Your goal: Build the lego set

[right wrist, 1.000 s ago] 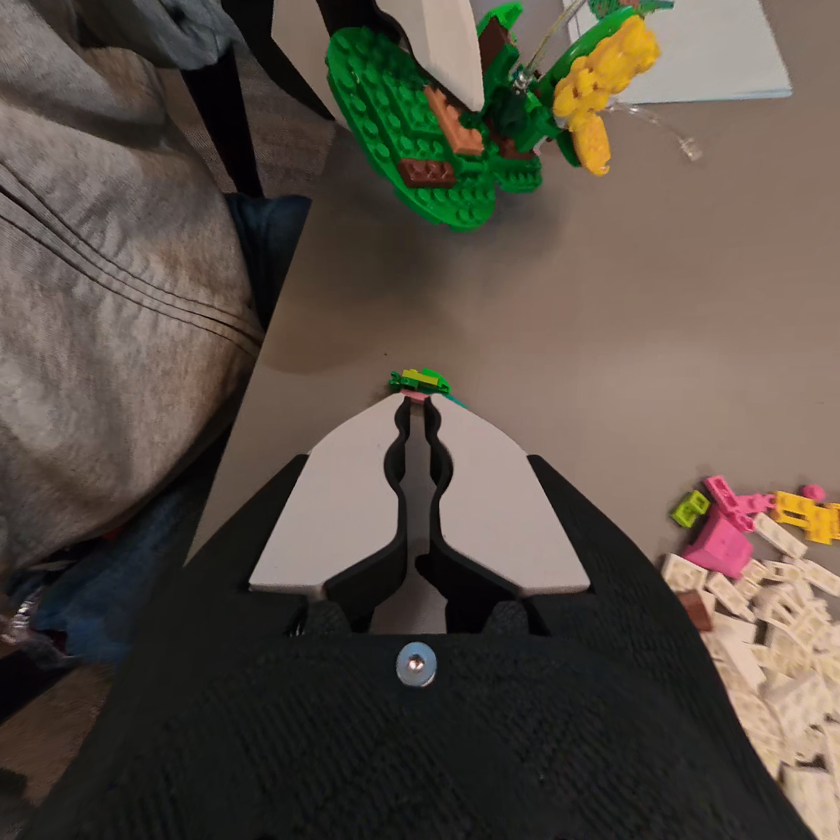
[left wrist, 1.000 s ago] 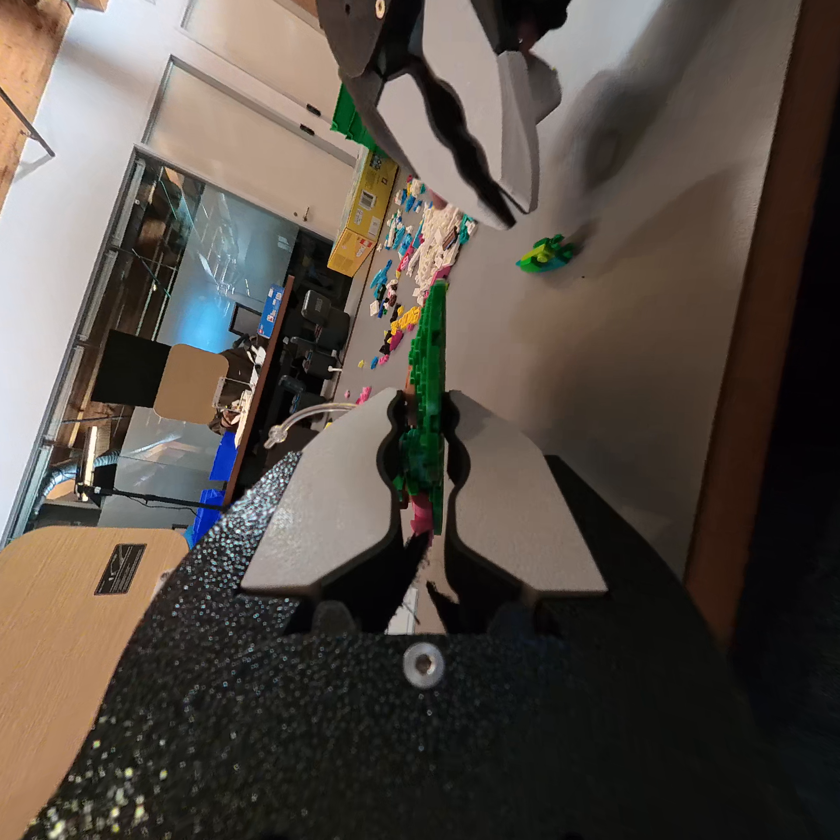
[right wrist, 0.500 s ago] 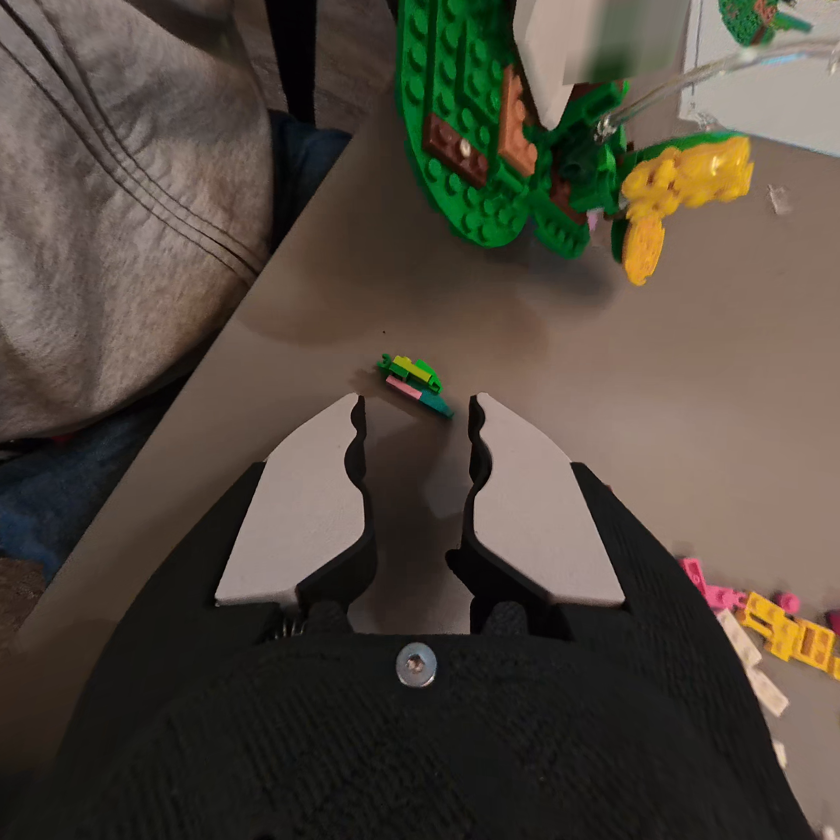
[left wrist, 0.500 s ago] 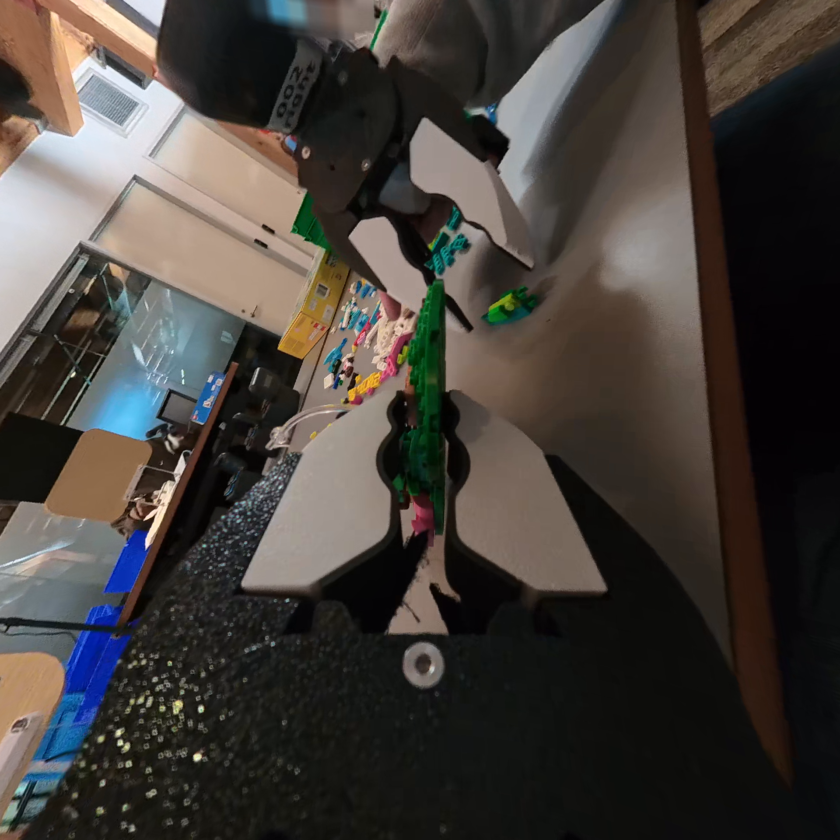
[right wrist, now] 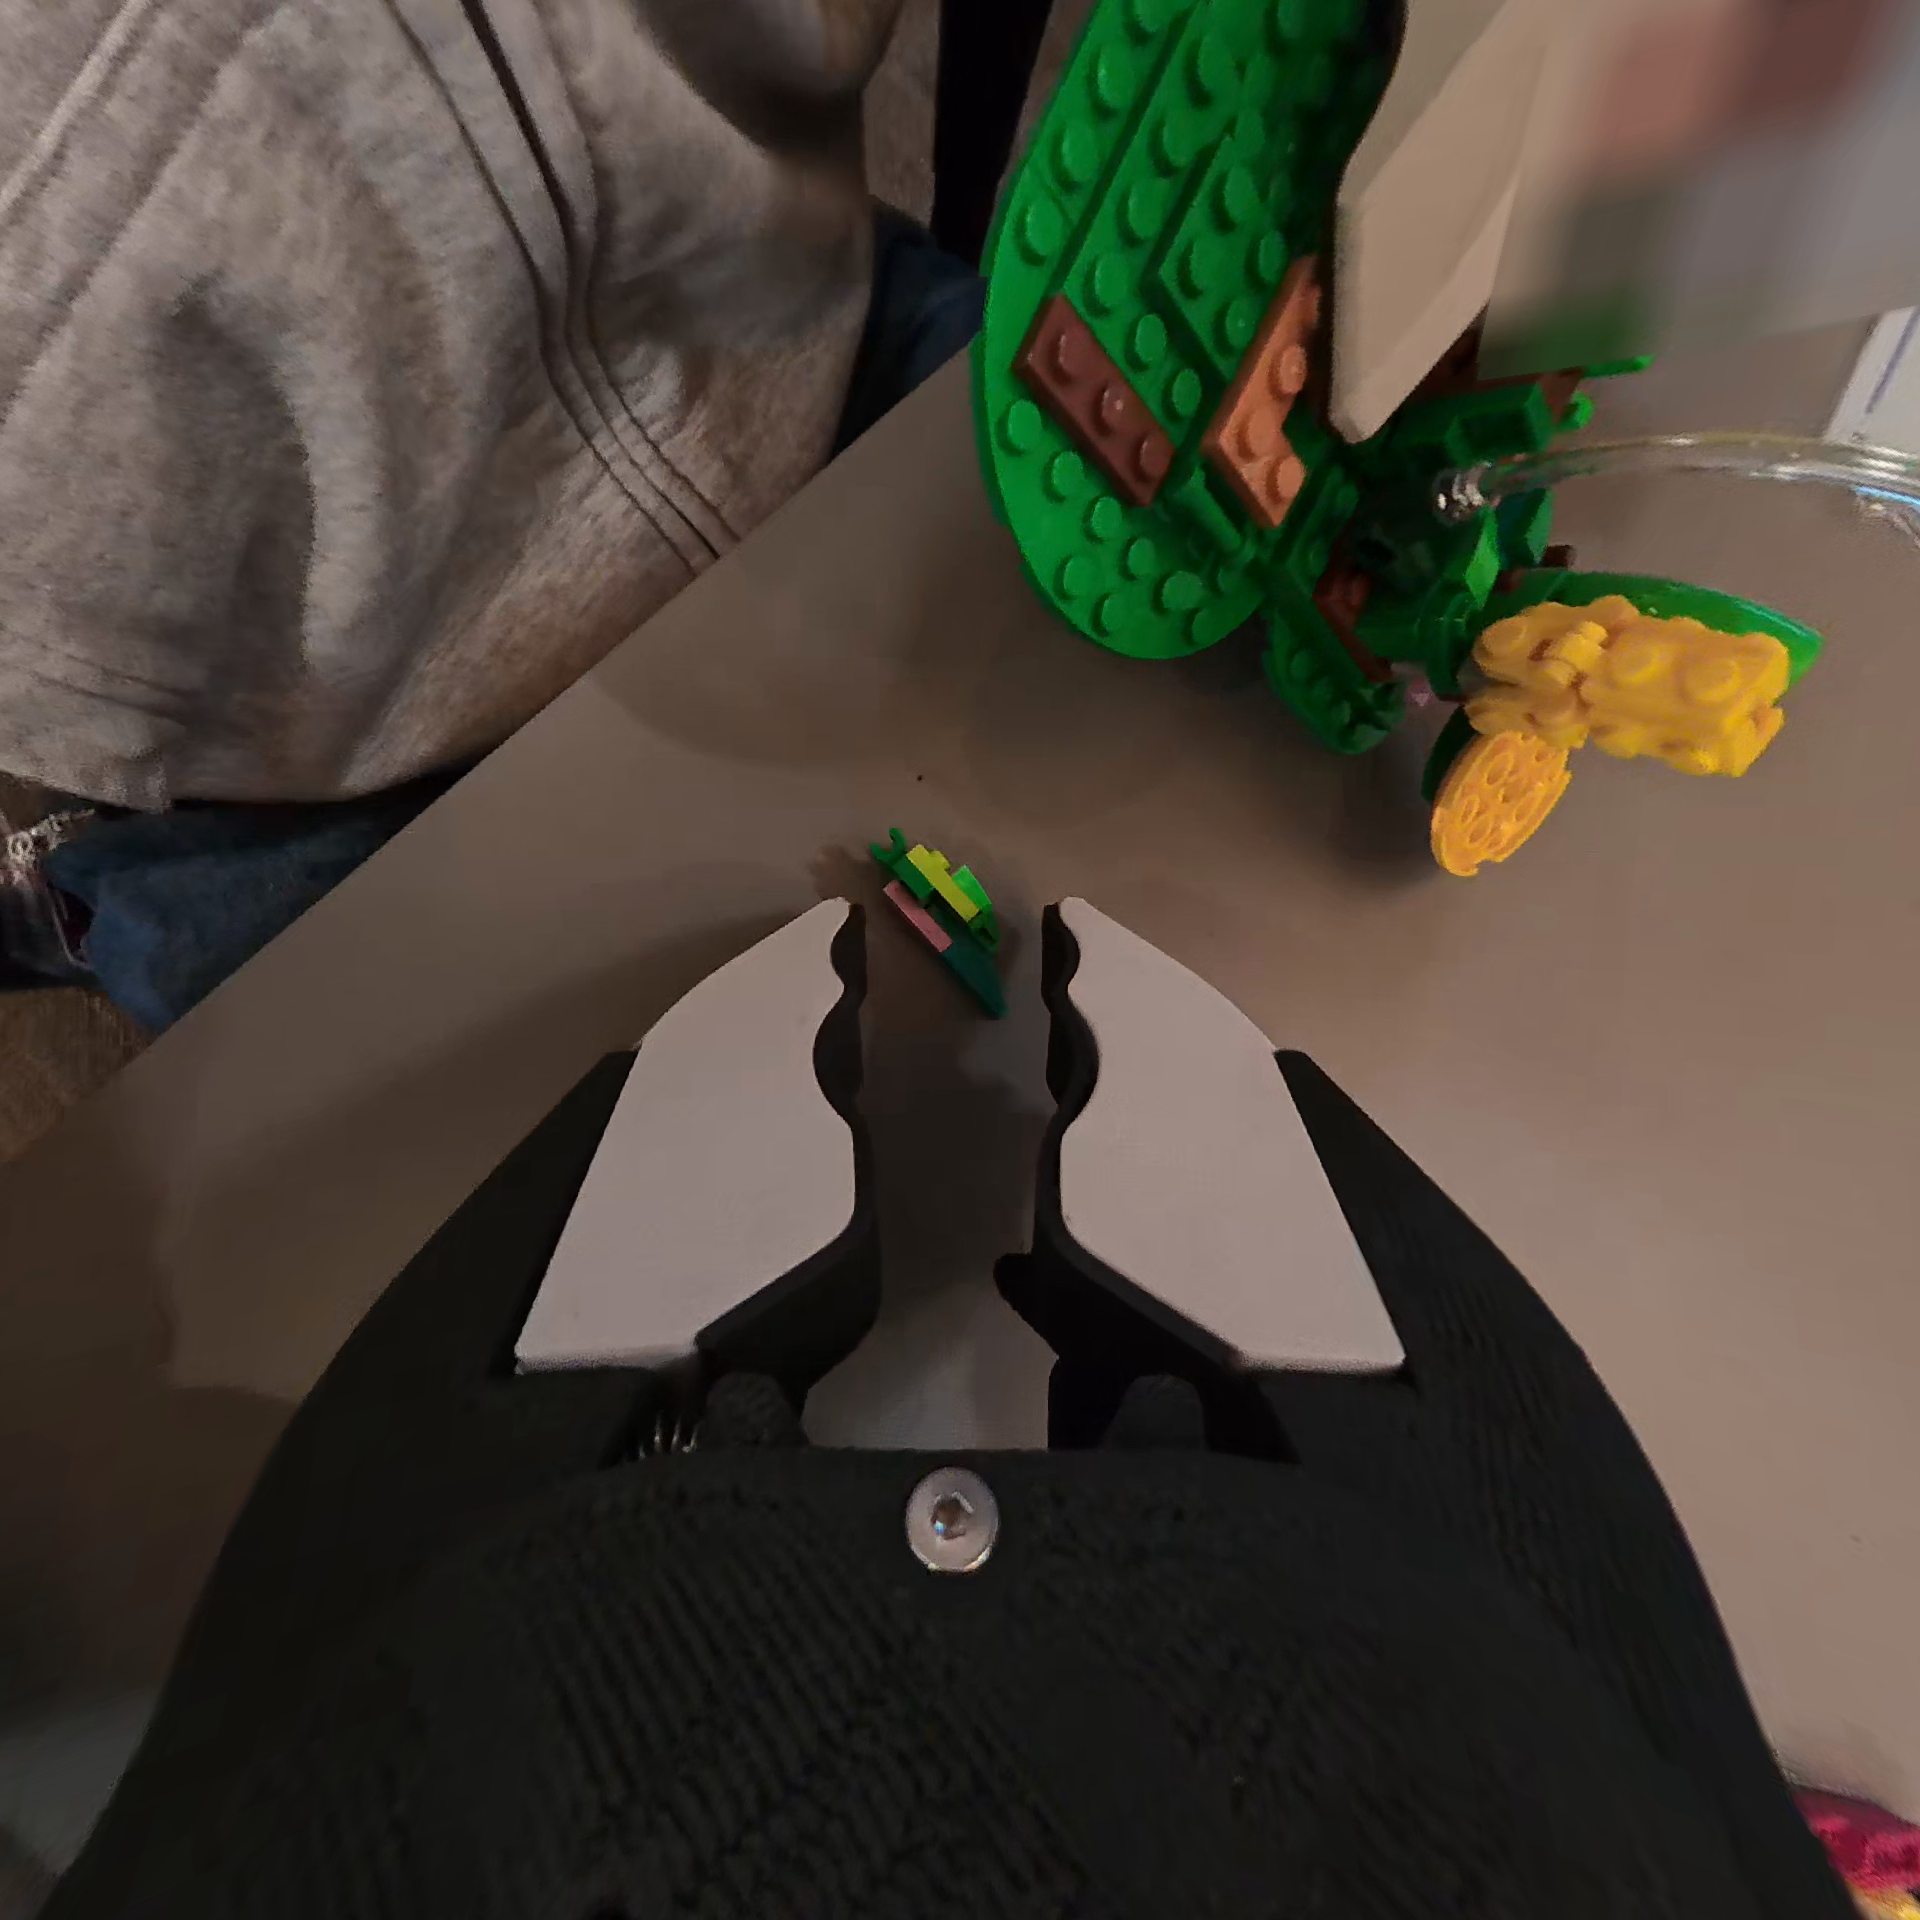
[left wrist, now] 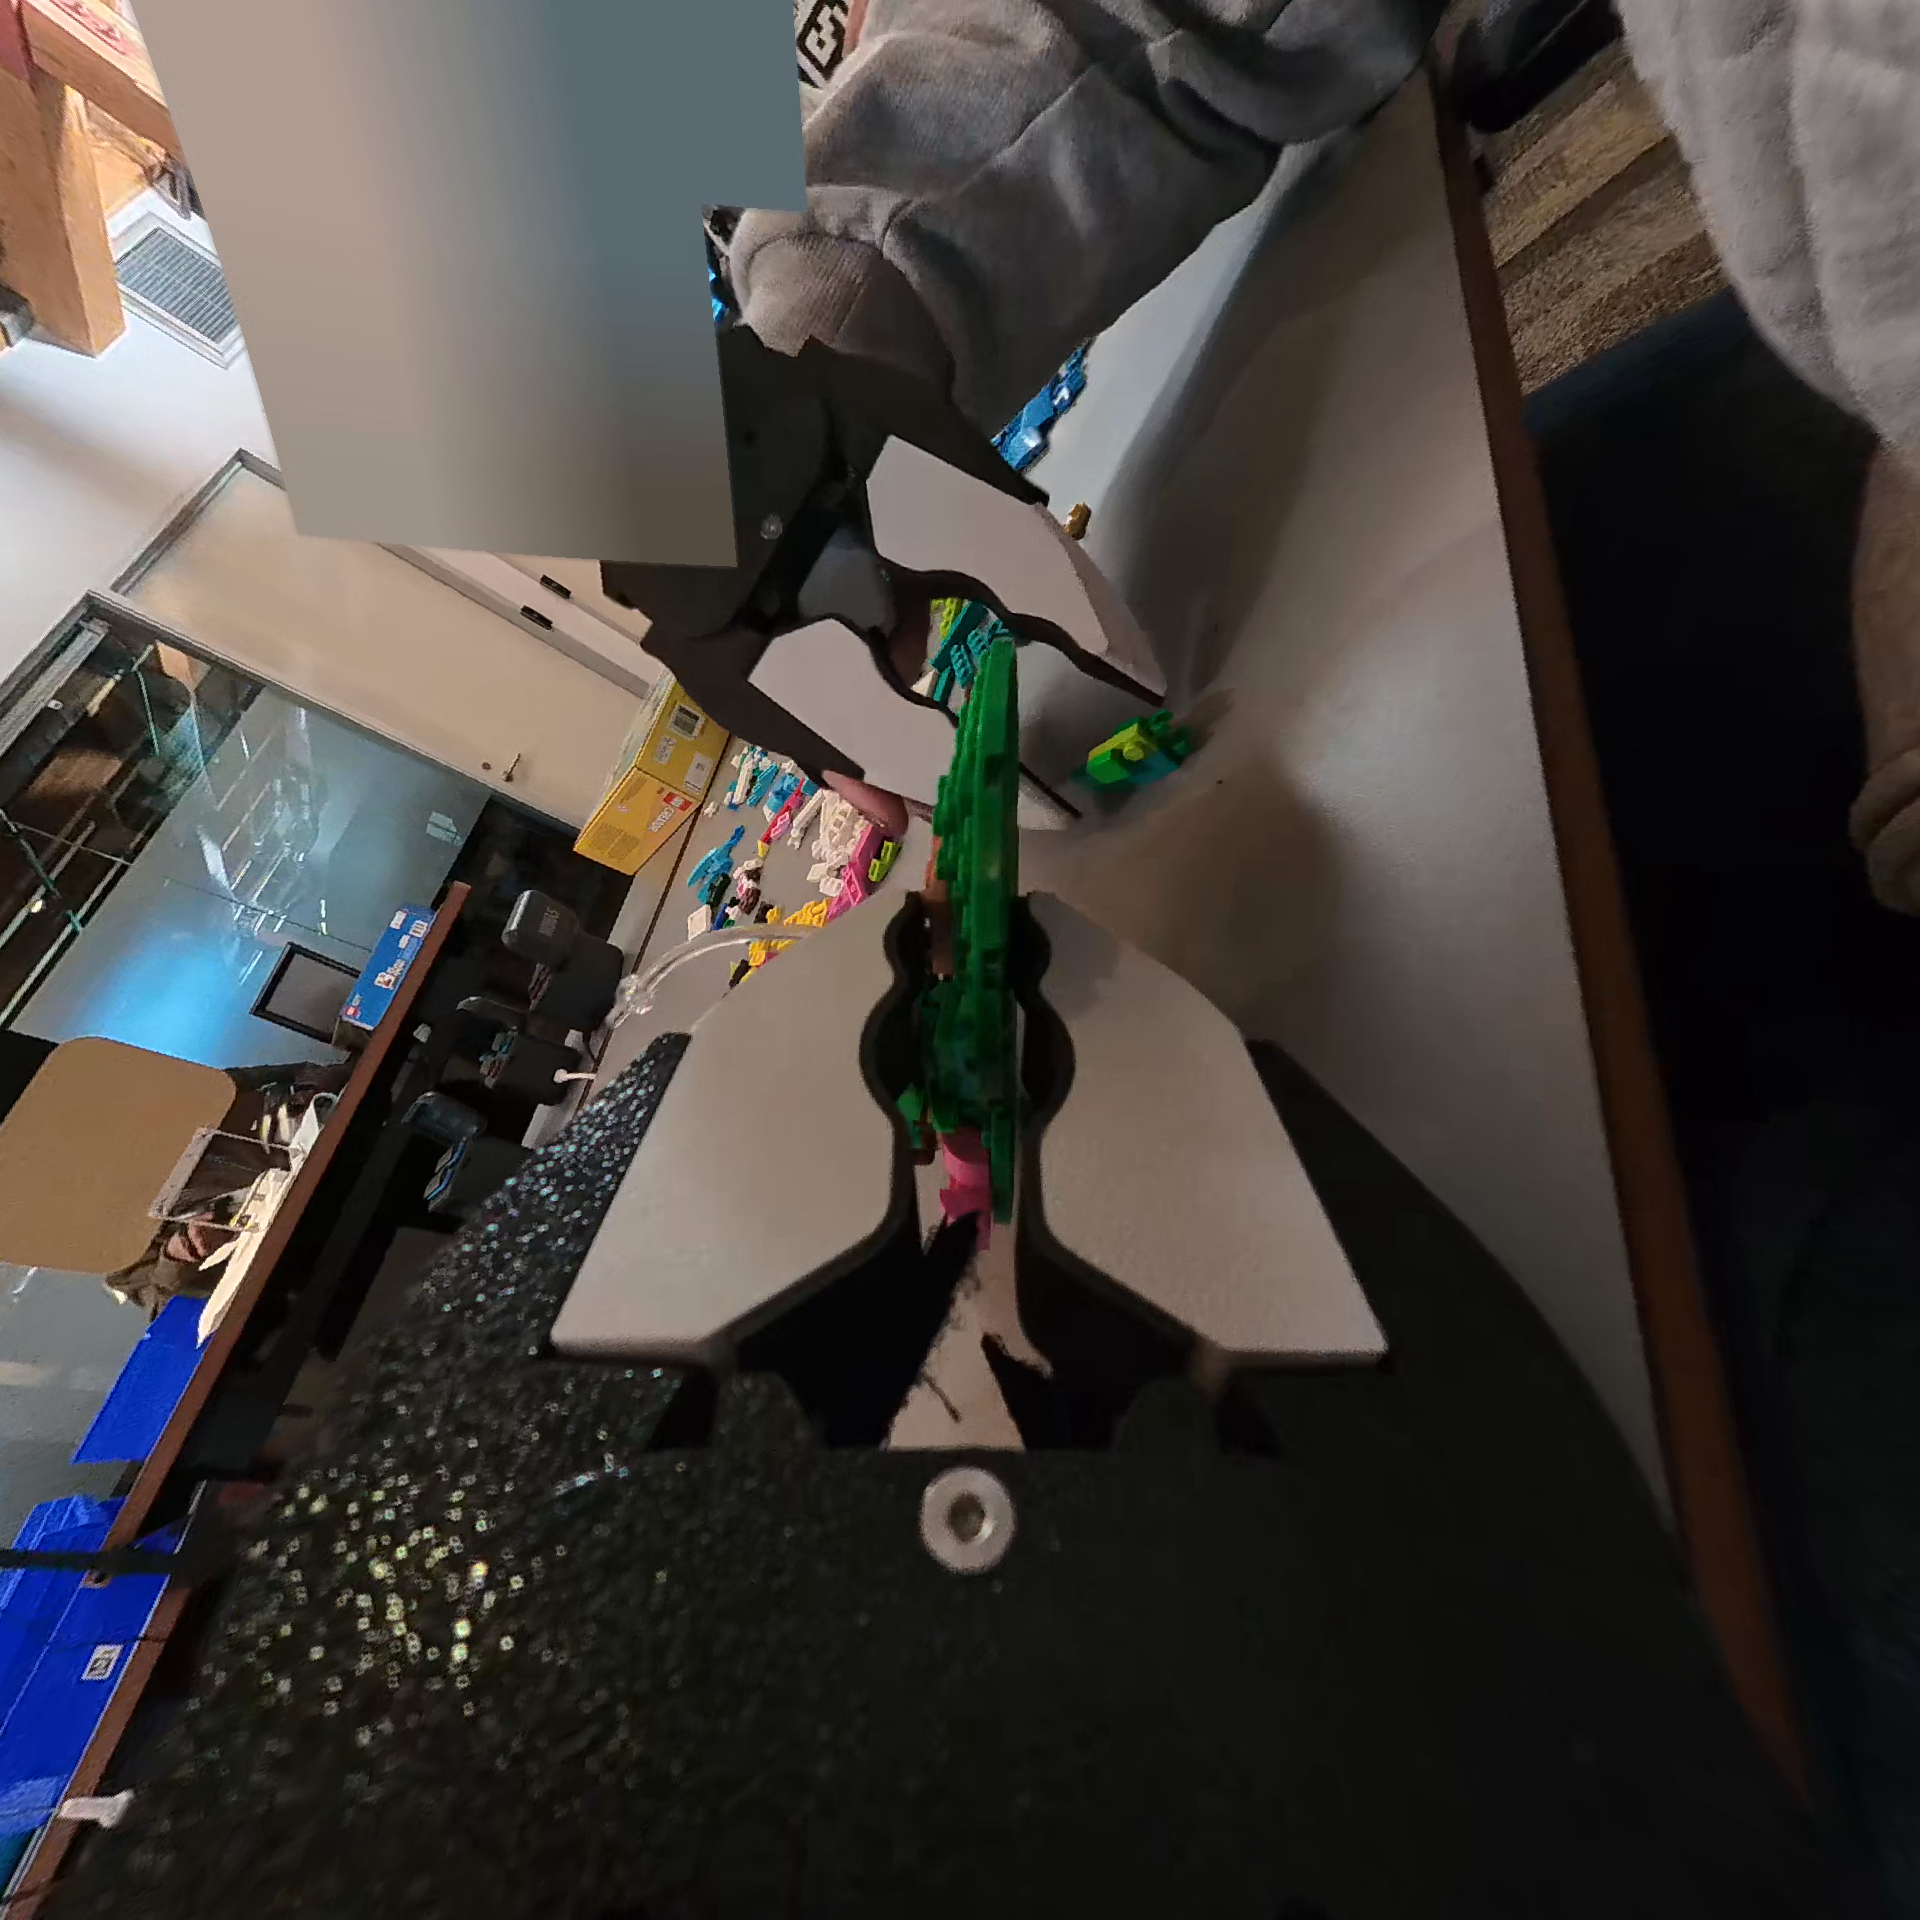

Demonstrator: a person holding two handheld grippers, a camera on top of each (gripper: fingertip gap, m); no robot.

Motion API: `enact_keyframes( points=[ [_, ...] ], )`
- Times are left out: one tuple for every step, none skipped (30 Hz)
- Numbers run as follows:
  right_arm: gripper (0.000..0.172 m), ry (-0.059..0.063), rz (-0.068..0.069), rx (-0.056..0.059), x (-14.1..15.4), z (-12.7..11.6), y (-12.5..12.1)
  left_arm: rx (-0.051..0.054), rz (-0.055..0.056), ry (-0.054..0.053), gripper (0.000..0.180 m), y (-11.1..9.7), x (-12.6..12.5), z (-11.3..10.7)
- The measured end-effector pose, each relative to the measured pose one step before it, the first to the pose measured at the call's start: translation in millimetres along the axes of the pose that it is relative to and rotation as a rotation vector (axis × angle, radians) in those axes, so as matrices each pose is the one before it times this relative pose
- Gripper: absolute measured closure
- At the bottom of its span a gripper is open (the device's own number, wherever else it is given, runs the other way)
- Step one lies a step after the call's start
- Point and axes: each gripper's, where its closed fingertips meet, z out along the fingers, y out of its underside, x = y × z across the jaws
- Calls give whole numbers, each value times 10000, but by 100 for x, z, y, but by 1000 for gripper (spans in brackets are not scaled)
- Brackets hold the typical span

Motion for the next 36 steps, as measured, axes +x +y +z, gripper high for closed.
enact_keyframes(
  points=[
    [141,-94,-121,-83,-46,94,29,24,-37,36,164,-8,20,-5],
    [140,-77,-111,-74,-39,105,24,28,-32,23,164,-19,-8,-5],
    [140,-48,-120,-76,-24,111,33,32,-32,20,164,-12,-7,-6],
    [142,-39,-118,-114,-31,110,110,24,-41,32,164,-4,2,-7],
    [143,-28,-96,-116,-38,101,120,19,-40,14,164,0,-23,3],
    [145,-33,-58,1,-71,13,-54,13,-23,5,164,15,-27,-4],
    [145,9,-71,-44,-48,3,24,9,-18,16,164,21,-17,-7],
    [147,19,-37,-16,-50,-2,4,14,-24,20,164,4,2,-5],
    [148,25,3,-13,-46,2,16,14,-26,12,164,-14,-5,-8],
    [149,0,52,-1,-84,-3,19,15,-23,9,163,2,-14,-4],
    [152,-24,90,-7,-115,7,25,15,-22,14,163,-9,2,-5],
    [154,-19,86,-2,-93,-1,19,17,-21,10,163,-17,-11,-6],
    [154,-18,65,-1,-92,-9,30,7,-25,5,163,-5,-4,-5],
    [152,39,15,14,12,4,-9,1,-20,0,163,7,-19,-2],
    [151,65,-49,34,28,8,-41,1,-10,1,163,-1,-3,-8],
    [150,37,-39,35,6,34,-60,2,3,4,163,-7,8,-6],
    [149,6,10,29,-4,53,-65,4,7,9,163,-13,18,-12],
    [149,-28,20,29,-35,38,-44,3,7,4,163,-7,6,-5],
    [150,-32,11,31,-31,34,-40,4,3,6,163,-13,17,-12],
    [152,-3,6,42,-5,40,-35,2,3,3,163,0,4,-13],
    [154,-3,30,50,-15,27,-37,1,-1,4,164,-1,6,1],
    [158,1,93,45,2,51,-33,4,-1,8,164,-3,12,-11],
    [159,-1,164,53,-6,54,-42,6,-4,4,164,-15,1,3],
    [159,-15,229,20,4,12,-11,1,-26,-10,164,4,-30,12],
    [159,75,219,-19,84,-36,16,-2,-46,6,164,37,-25,26],
    [160,288,123,-2,245,-115,-33,9,-39,-8,164,0,-76,12],
    [160,427,-46,78,295,-267,-202,6,-36,17,164,14,-74,23],
    [160,579,-146,123,401,-423,-343,14,25,80,164,-9,-16,50],
    [160,657,-179,80,501,-564,-354,-27,135,127,164,49,-4,96],
    [160,780,-219,88,658,-648,-434,-99,209,171,164,94,-30,146],
    [160,862,-298,85,789,-677,-476,-109,251,177,165,66,-111,202],
    [160,728,-387,35,584,-634,-458,-48,278,95,164,-62,-271,206],
    [160,740,-426,-41,592,-559,-430,-11,273,109,164,-129,-309,215],
    [160,813,-503,-191,713,-470,-287,-57,215,135,164,-97,-301,239],
    [161,745,-616,-297,630,-393,-161,-73,210,99,164,-65,-328,252],
    [161,702,-682,-320,597,-337,-99,-79,262,59,164,-16,-313,249]
  ],
)
